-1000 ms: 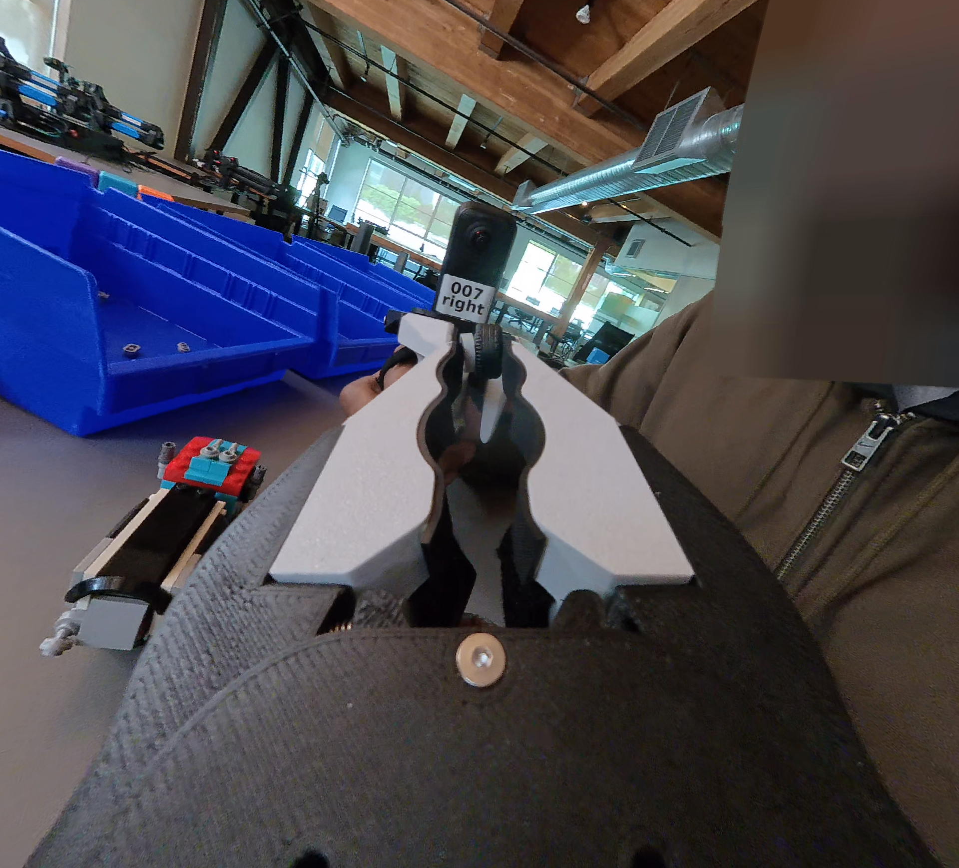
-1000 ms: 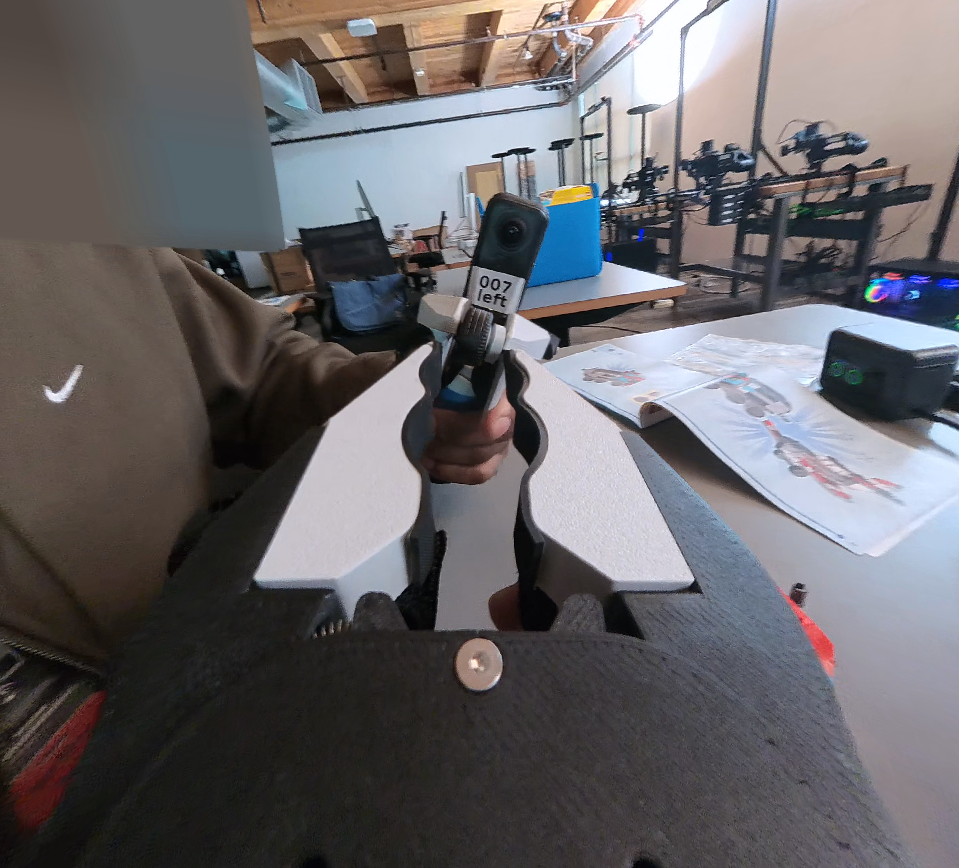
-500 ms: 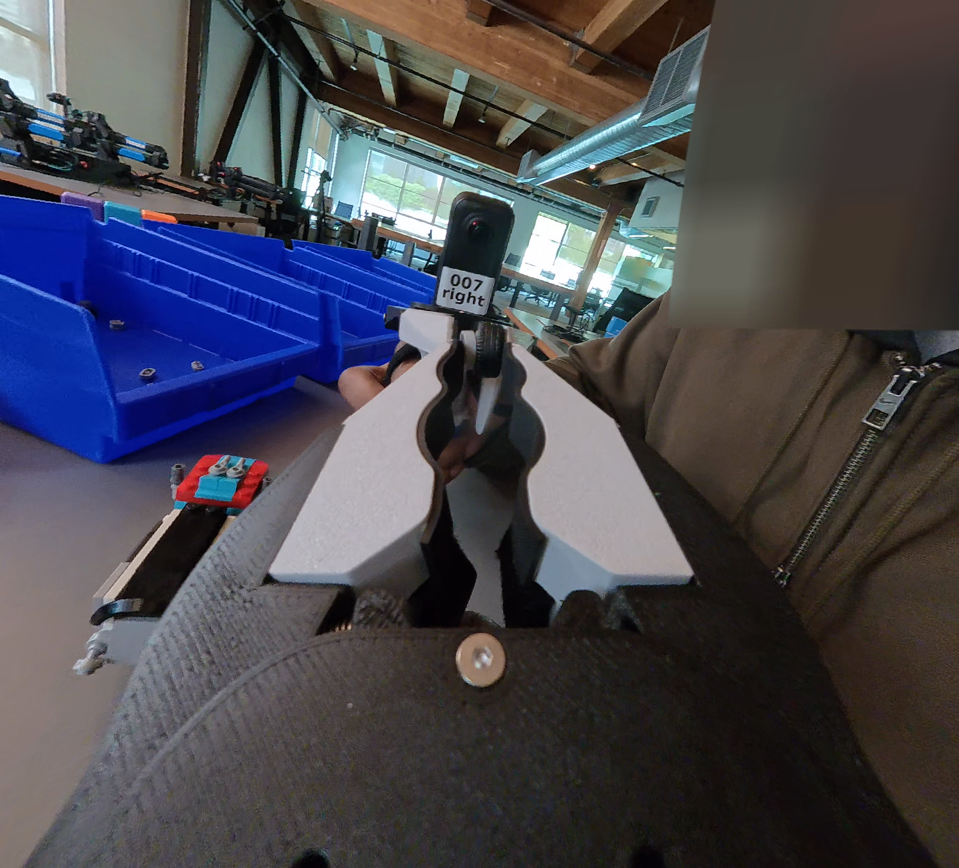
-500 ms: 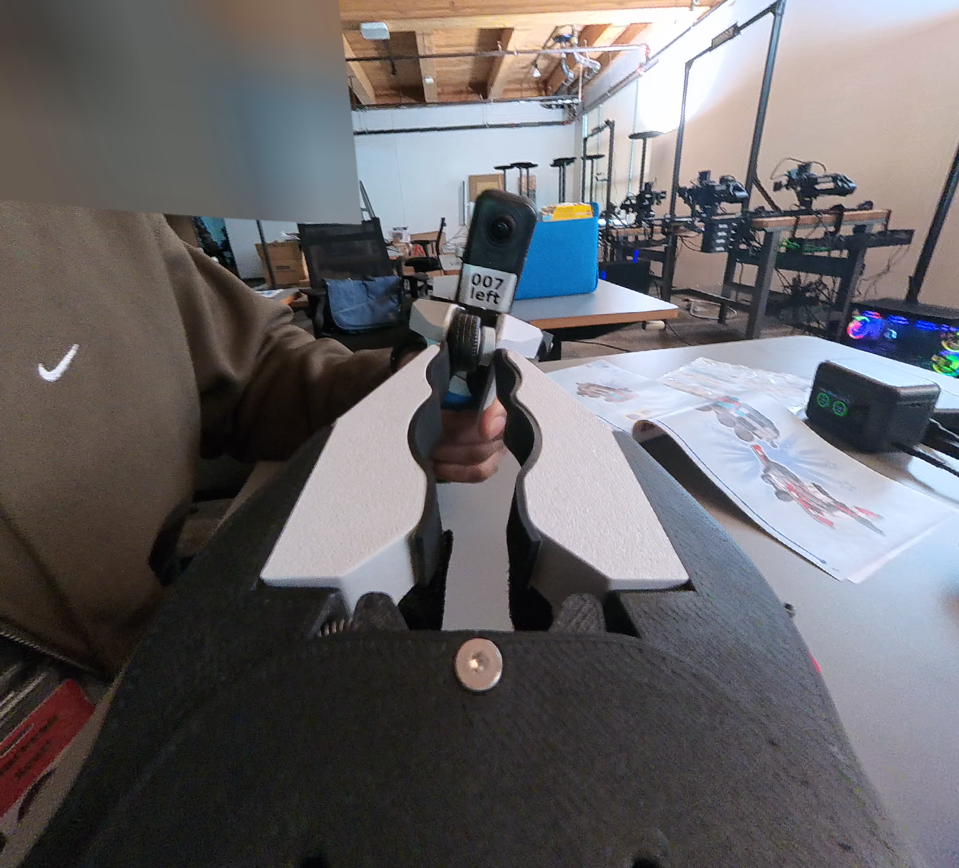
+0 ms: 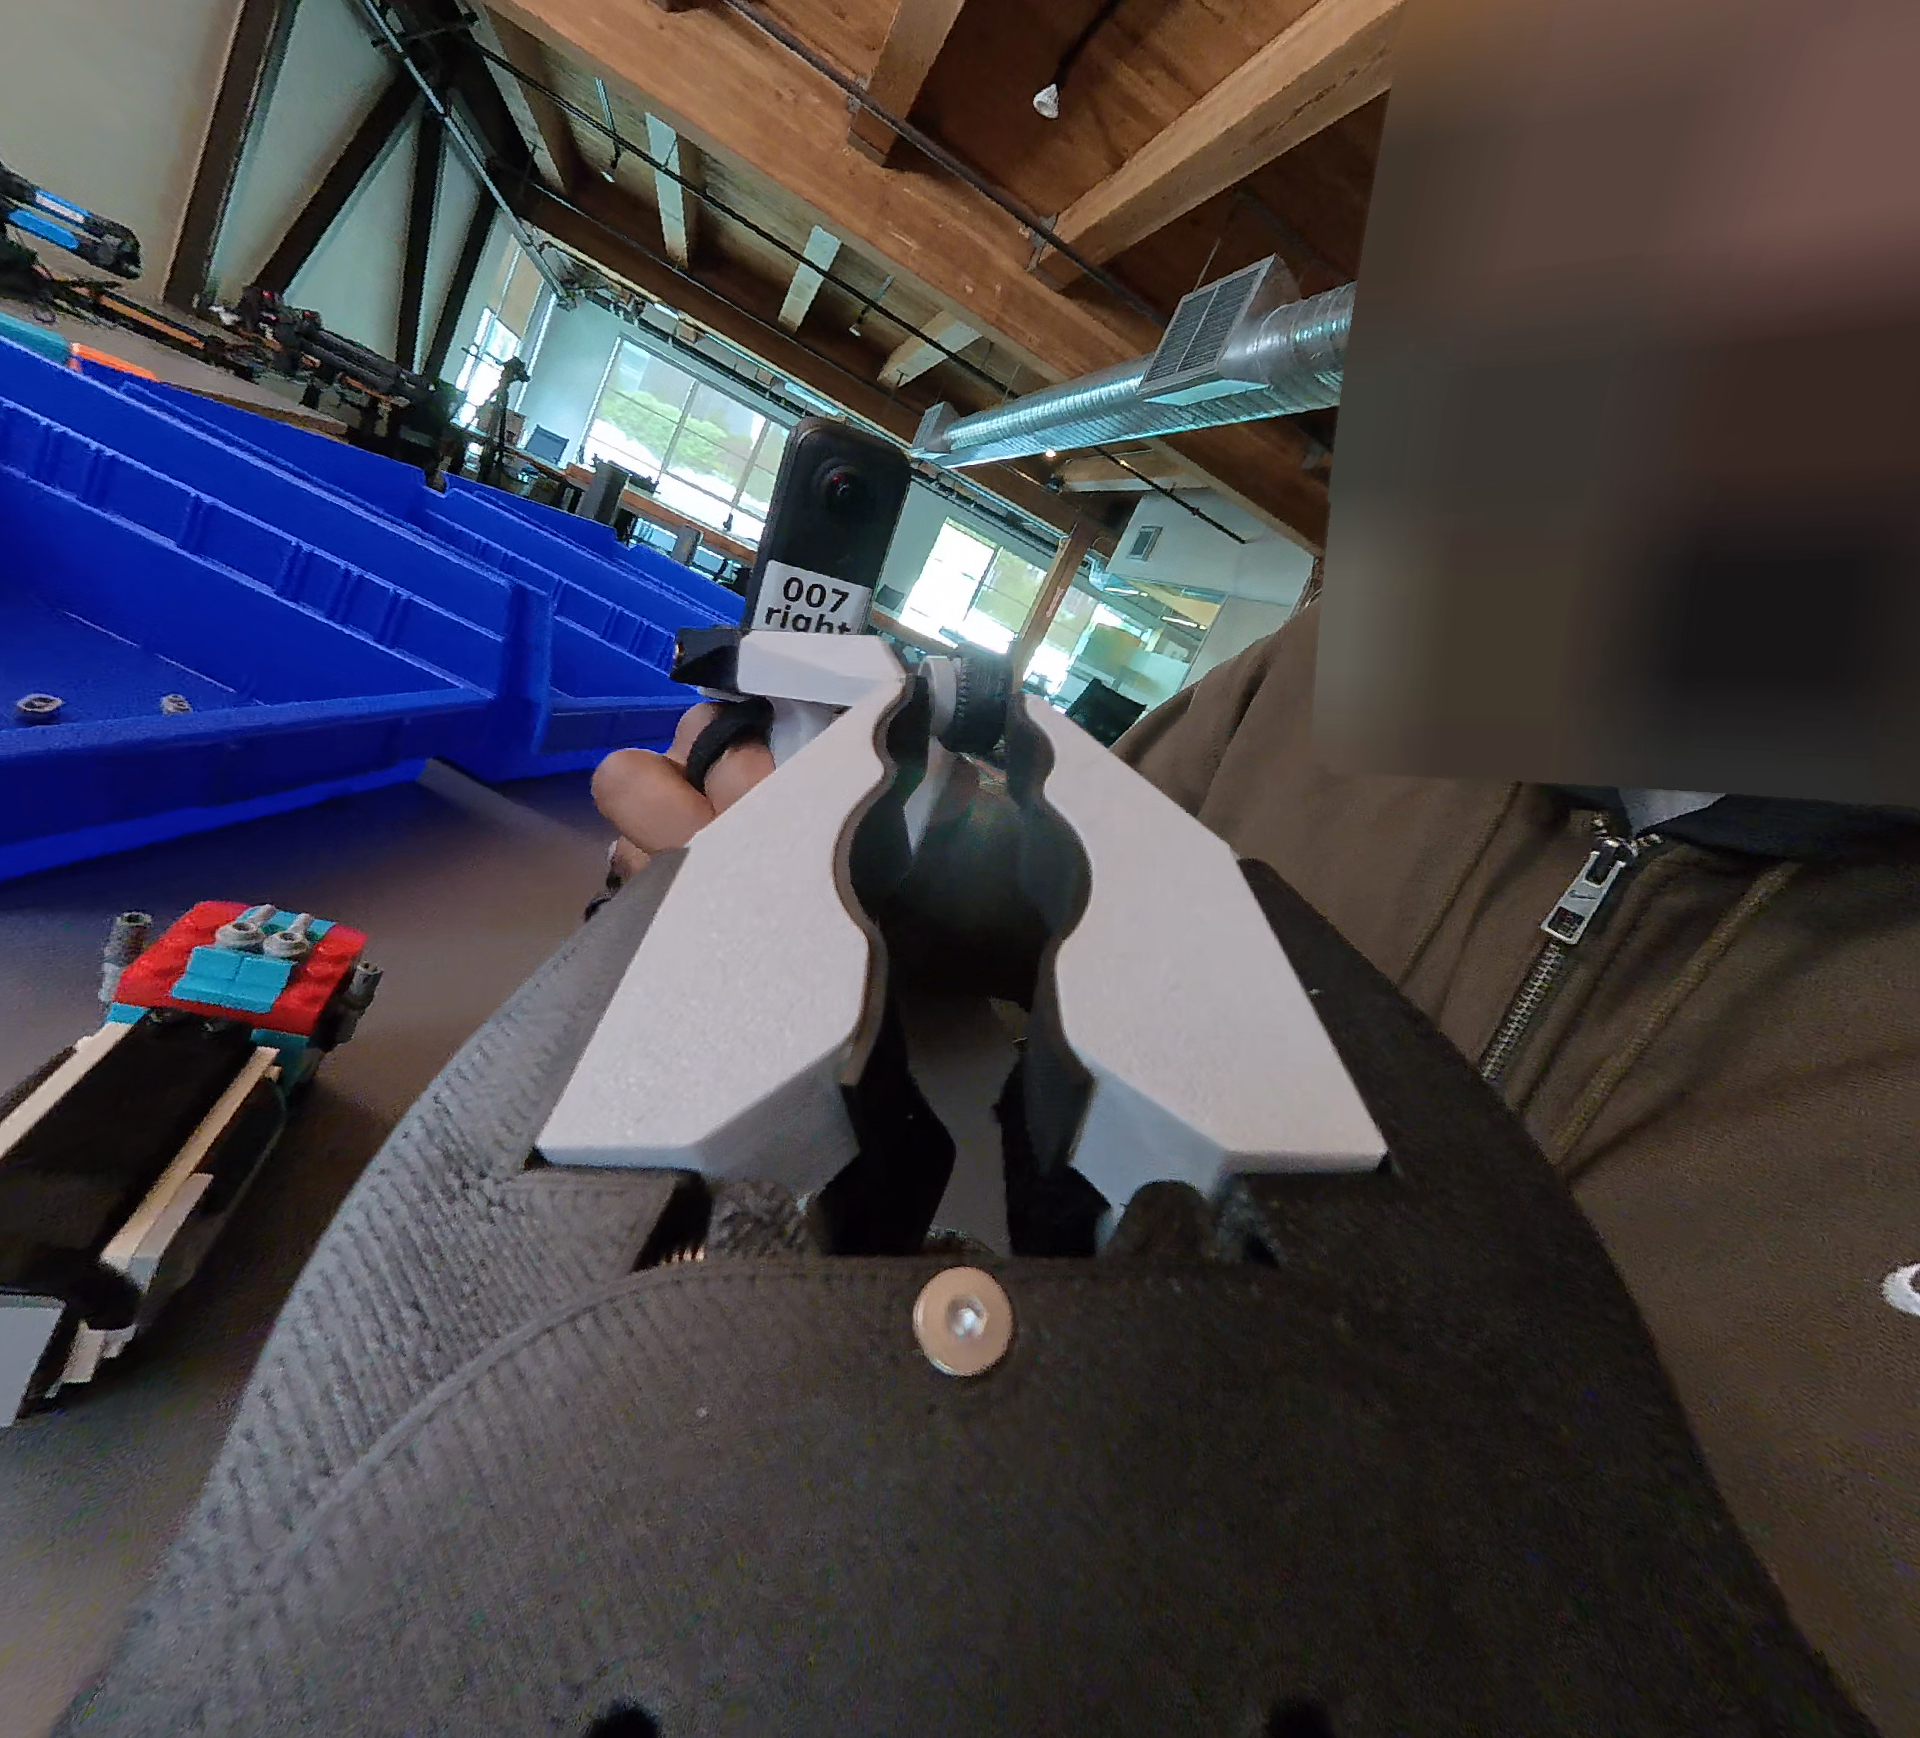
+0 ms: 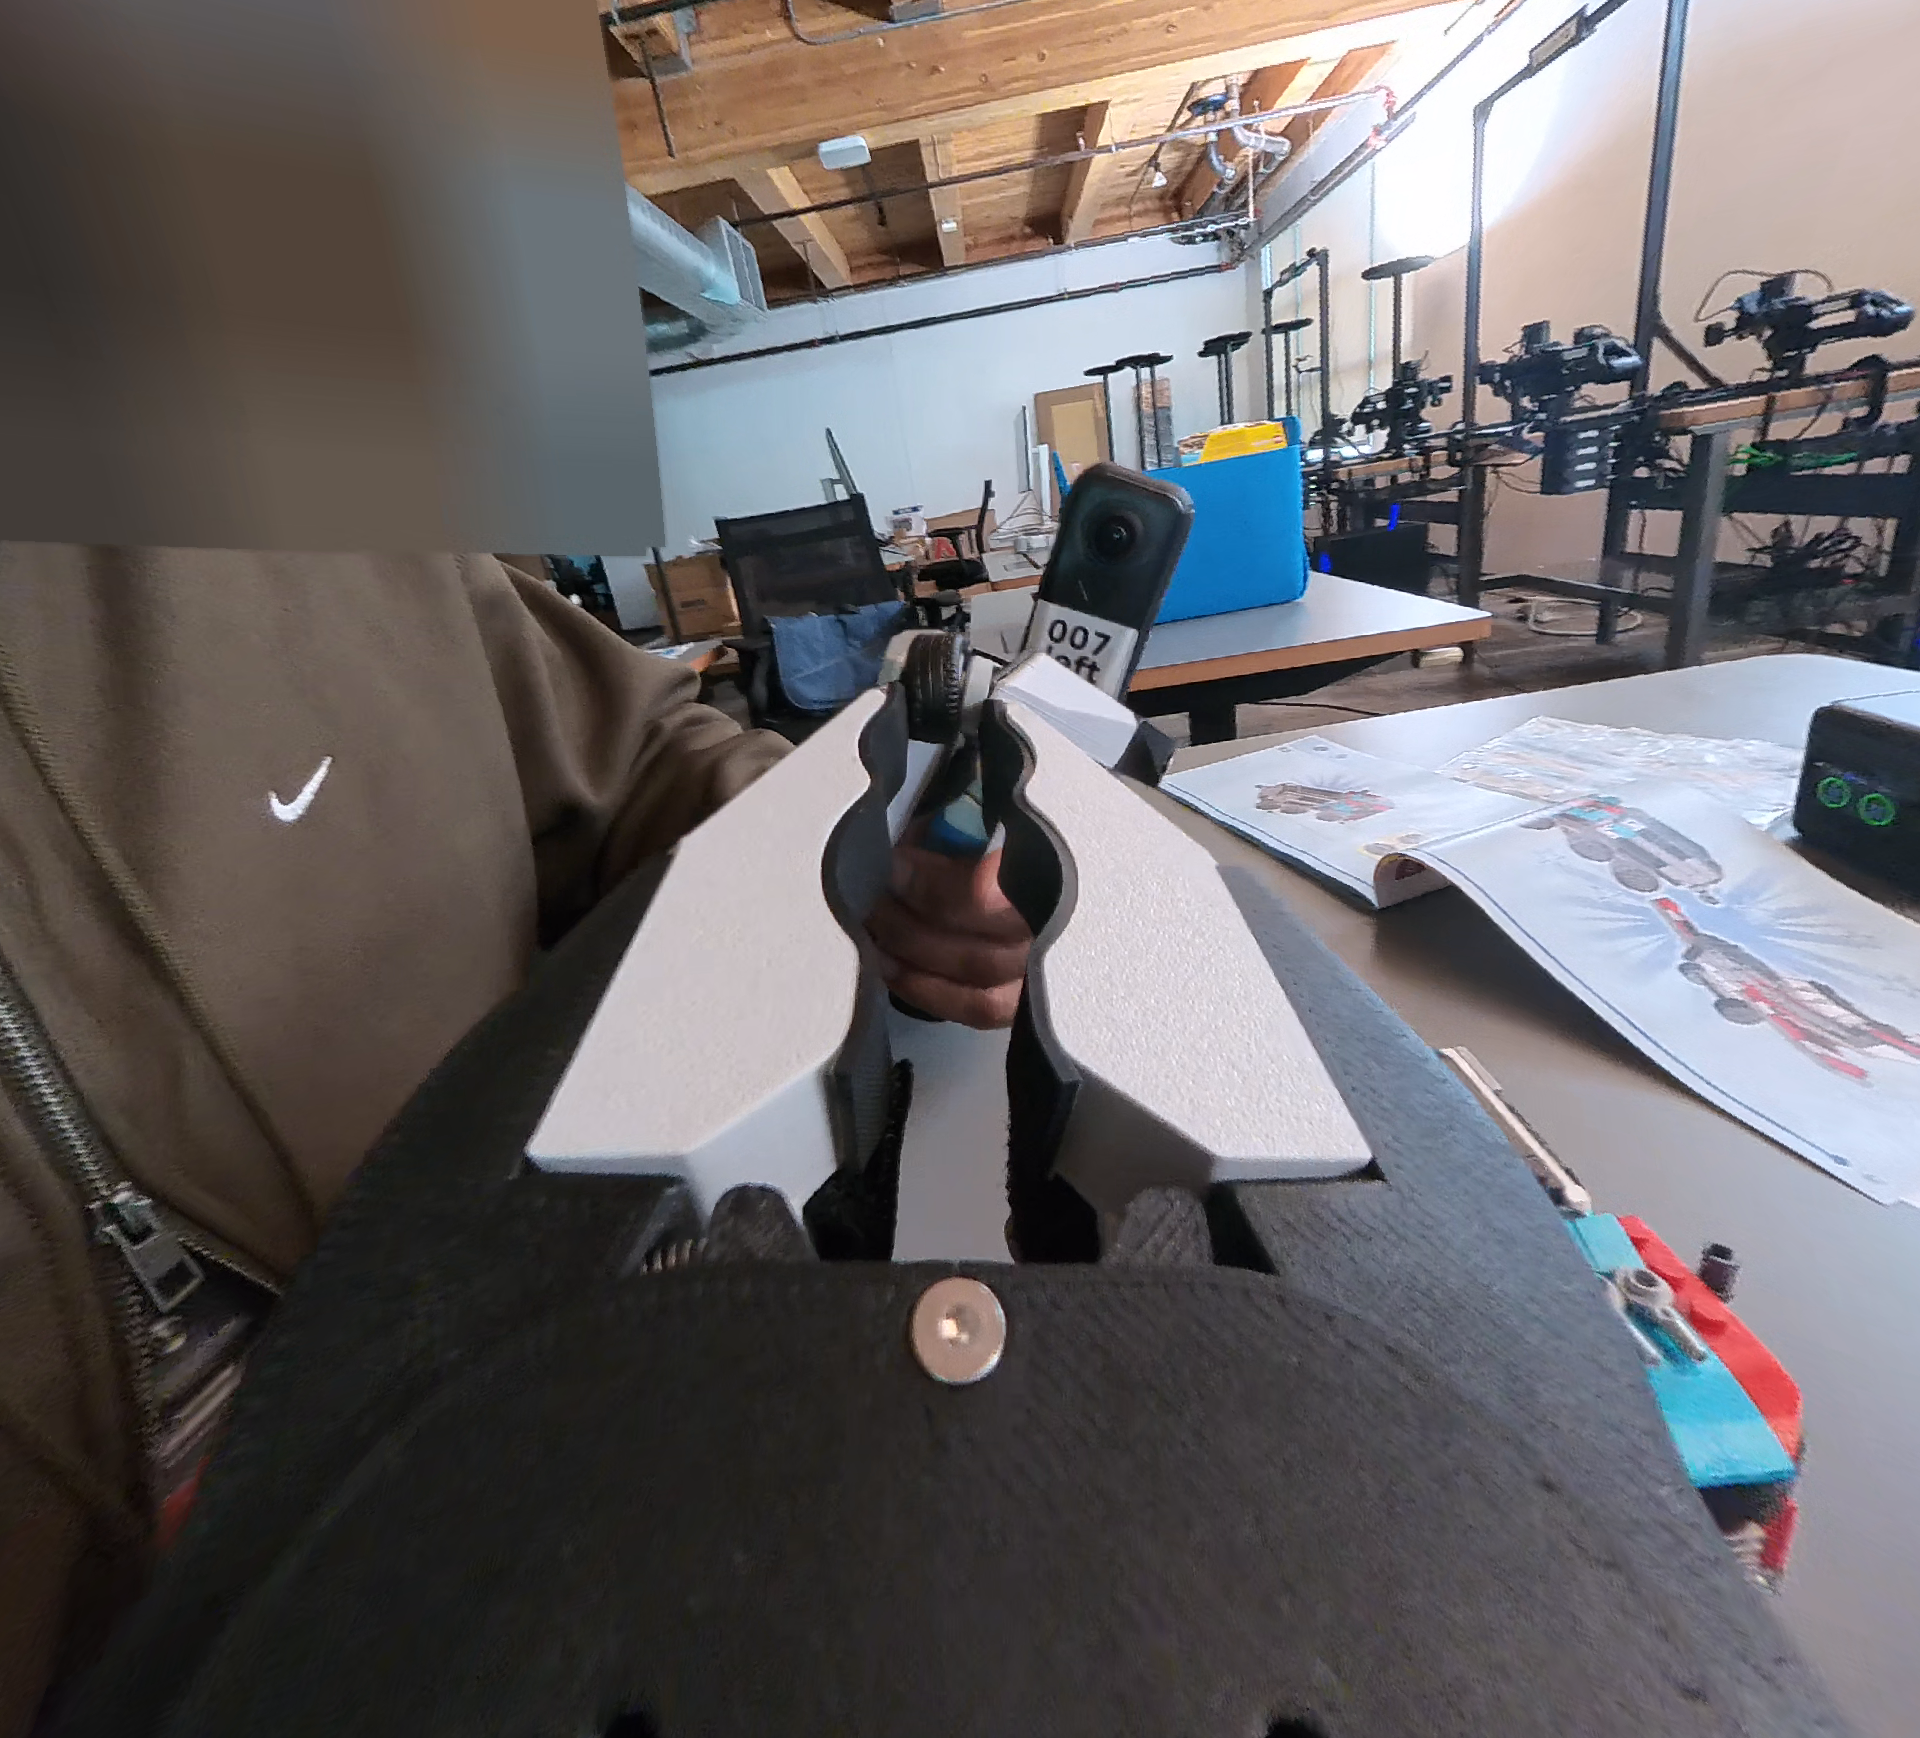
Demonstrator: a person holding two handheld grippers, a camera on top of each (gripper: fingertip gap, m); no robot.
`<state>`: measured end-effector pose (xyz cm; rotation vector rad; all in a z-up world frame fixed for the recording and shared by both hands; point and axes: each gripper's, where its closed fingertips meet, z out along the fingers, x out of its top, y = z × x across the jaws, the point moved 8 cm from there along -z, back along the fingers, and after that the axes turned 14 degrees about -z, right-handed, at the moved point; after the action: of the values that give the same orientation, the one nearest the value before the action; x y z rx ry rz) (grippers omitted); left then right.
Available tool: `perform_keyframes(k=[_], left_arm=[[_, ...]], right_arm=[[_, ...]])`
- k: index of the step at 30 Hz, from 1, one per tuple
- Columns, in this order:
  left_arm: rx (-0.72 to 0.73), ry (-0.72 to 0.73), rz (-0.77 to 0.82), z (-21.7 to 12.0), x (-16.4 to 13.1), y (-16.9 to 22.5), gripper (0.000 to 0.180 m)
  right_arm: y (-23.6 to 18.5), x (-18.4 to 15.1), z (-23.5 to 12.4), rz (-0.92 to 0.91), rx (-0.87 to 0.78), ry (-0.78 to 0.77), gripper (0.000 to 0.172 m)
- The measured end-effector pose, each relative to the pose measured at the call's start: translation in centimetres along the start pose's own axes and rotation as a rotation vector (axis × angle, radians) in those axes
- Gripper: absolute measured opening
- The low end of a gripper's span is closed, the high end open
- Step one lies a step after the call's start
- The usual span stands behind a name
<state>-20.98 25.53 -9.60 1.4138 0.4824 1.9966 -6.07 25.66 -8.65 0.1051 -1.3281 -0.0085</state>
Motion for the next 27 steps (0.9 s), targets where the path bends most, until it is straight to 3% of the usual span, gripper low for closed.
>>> perform_keyframes(k=[13,27], left_arm=[[-0.069,0.030,-0.128,0.22,-0.28,-0.28,0.015],[-0.077,0.024,-0.147,0.44,-0.36,-0.17,0.015]], right_arm=[[0.17,-0.03,-0.14,0.083,0.043,0.035,0.014],[0.19,0.04,-0.23,0.103,0.073,0.043,0.014]])
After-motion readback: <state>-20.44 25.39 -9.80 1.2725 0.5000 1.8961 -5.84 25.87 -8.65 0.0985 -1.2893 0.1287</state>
